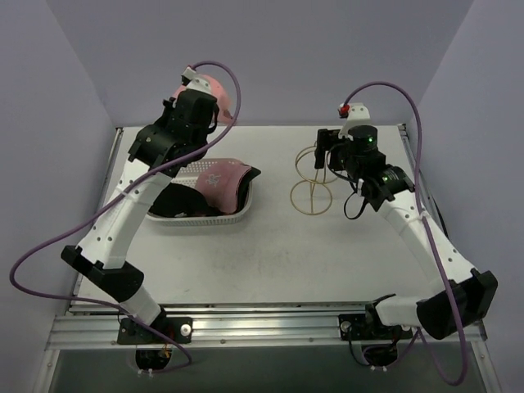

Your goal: Stack the hats

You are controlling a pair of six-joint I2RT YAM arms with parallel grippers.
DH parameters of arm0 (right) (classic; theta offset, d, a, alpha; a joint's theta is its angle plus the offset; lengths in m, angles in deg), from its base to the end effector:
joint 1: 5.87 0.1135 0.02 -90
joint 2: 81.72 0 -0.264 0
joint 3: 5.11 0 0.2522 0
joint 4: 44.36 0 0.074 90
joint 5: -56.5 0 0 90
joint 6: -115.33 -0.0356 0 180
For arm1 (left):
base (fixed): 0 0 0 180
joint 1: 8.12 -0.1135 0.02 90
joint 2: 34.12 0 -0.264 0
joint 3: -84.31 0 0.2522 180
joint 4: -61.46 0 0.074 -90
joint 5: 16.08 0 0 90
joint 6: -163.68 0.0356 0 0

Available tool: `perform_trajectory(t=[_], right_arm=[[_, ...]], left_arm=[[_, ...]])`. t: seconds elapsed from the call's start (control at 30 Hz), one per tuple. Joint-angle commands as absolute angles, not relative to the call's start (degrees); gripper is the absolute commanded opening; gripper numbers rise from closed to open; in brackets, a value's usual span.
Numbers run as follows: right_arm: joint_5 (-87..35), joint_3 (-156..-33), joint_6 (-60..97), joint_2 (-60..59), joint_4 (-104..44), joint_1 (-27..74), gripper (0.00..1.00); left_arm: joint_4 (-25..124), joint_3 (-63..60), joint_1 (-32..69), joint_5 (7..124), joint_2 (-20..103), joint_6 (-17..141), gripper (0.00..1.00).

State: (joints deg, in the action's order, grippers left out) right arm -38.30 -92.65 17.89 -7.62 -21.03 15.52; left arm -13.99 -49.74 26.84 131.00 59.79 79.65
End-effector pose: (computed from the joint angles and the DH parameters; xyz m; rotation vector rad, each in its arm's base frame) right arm 0.2812 0.1069 0.4072 -0.1514 1.7454 0.2954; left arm 0.2687 -0.1514 0.4855 0.1628 1.9562 0.7504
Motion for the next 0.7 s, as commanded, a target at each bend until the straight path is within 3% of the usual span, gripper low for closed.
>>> perform_trajectory(t=[0.0, 0.13, 0.33, 0.67], right_arm=[[-38.61, -95.42, 18.99, -12.81, -18.91, 15.14, 0.76], [-30.45, -94.46, 23.83, -15.8, -20.48, 17.59, 0.73], [-28.41, -96.57, 29.72, -14.14, -20.66, 24.01, 0.7], [-31.64, -94.37, 31.92, -13.69, -29.62, 24.1, 0.71]], left_arm=[[-17.34, -56.96, 31.15, 133.86, 62.38, 78.51, 0.02], [-20.85, -66.01, 35.73, 134.57, 67.3, 78.6, 0.02], [-25.16, -79.72, 43.54, 137.11, 77.4, 79.48, 0.02], [-25.6, -83.43, 49.88, 134.93, 81.98, 76.14, 0.02]])
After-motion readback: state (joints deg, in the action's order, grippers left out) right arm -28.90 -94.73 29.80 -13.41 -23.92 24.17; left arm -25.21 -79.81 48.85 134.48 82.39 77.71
